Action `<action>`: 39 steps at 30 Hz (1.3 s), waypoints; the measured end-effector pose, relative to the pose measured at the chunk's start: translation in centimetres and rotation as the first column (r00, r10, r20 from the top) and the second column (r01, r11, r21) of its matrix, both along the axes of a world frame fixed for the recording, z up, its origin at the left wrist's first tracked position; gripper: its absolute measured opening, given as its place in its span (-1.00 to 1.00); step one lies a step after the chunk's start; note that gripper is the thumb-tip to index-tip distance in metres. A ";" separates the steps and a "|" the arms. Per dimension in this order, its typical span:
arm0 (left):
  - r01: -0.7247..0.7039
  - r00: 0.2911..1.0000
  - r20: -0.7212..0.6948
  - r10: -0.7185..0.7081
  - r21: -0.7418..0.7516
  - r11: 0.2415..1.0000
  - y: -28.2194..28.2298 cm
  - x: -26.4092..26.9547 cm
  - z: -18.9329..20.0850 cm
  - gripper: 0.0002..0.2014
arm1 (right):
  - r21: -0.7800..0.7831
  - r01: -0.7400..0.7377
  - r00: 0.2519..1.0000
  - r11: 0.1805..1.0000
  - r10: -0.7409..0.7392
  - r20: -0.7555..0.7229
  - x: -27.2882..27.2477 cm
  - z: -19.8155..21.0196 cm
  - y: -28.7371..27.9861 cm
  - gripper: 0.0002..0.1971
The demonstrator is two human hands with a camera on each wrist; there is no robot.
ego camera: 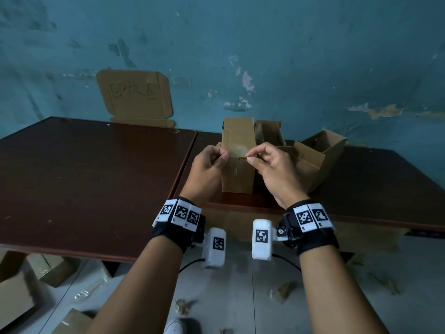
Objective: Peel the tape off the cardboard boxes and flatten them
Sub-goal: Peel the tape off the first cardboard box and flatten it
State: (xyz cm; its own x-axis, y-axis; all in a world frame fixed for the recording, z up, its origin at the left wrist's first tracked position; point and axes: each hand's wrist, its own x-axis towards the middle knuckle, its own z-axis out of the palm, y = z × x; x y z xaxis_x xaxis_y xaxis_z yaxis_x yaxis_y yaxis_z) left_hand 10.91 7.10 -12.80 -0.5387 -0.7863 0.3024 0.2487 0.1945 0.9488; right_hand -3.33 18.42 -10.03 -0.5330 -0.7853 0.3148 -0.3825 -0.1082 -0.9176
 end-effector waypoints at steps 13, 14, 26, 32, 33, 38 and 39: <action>-0.043 0.993 0.092 0.070 -0.275 0.960 0.5 0.0 0.1 -0.88 | 0.009 -0.071 0.995 0.997 0.071 -0.065 0.2 0.4 0.8 -0.83; -0.026 0.996 0.077 0.048 -0.267 0.963 0.7 0.0 0.1 -0.90 | 0.006 -0.072 0.995 0.997 0.072 -0.062 0.3 0.4 0.9 -0.83; 0.092 0.996 0.010 -0.092 -0.222 0.971 0.8 0.9 0.6 -0.79 | -0.082 -0.067 0.952 0.994 0.088 0.292 0.9 0.5 0.8 -0.57; -0.006 1.000 -0.009 0.005 -0.185 0.983 0.3 0.8 0.0 -0.62 | -0.088 -0.026 0.977 0.996 0.044 0.211 1.4 -0.4 0.2 -0.61; -0.030 1.000 -0.009 0.029 -0.183 0.983 0.0 0.6 -0.3 -0.61 | -0.098 -0.027 0.977 0.995 0.047 0.207 1.4 -0.5 0.1 -0.59; -0.097 0.994 0.039 0.107 -0.187 0.977 0.1 0.6 -0.4 -0.79 | -0.127 -0.011 0.981 0.992 0.035 0.189 1.5 -0.6 -0.1 -0.53; -0.093 0.995 0.022 0.098 -0.184 0.978 0.2 0.5 -0.4 -0.80 | -0.130 -0.010 0.981 0.991 0.035 0.190 1.5 -0.7 -0.2 -0.53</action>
State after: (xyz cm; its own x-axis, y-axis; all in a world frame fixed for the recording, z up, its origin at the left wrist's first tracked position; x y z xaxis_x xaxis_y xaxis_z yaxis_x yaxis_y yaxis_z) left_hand 11.43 7.28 -13.22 -0.4751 -0.7676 0.4301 0.1915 0.3868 0.9020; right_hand -1.83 18.22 -10.71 -0.5757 -0.7577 0.3073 -0.1970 -0.2362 -0.9515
